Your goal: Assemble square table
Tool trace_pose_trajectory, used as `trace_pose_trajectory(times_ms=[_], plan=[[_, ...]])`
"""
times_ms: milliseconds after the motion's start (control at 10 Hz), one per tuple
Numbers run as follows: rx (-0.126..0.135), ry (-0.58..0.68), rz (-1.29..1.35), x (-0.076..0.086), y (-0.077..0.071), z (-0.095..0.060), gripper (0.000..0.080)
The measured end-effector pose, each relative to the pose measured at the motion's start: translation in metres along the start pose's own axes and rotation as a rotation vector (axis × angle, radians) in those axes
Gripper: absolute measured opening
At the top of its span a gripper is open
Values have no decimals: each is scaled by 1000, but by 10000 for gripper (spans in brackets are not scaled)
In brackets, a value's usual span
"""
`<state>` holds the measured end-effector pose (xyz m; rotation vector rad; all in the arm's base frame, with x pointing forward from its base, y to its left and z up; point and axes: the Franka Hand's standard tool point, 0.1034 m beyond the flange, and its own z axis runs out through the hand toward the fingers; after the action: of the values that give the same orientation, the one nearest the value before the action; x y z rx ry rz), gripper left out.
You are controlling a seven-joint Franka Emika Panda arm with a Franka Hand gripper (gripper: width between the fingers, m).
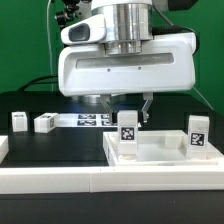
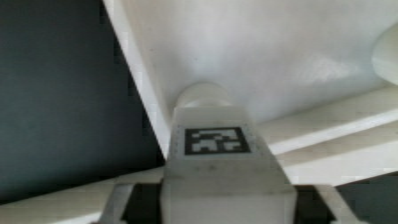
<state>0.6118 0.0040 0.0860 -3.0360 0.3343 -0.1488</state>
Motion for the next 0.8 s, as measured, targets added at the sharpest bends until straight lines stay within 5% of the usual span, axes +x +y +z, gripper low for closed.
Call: trace_pose_trajectory(times_ms=[800], plan=[[7, 3, 752, -5, -2, 1, 290]])
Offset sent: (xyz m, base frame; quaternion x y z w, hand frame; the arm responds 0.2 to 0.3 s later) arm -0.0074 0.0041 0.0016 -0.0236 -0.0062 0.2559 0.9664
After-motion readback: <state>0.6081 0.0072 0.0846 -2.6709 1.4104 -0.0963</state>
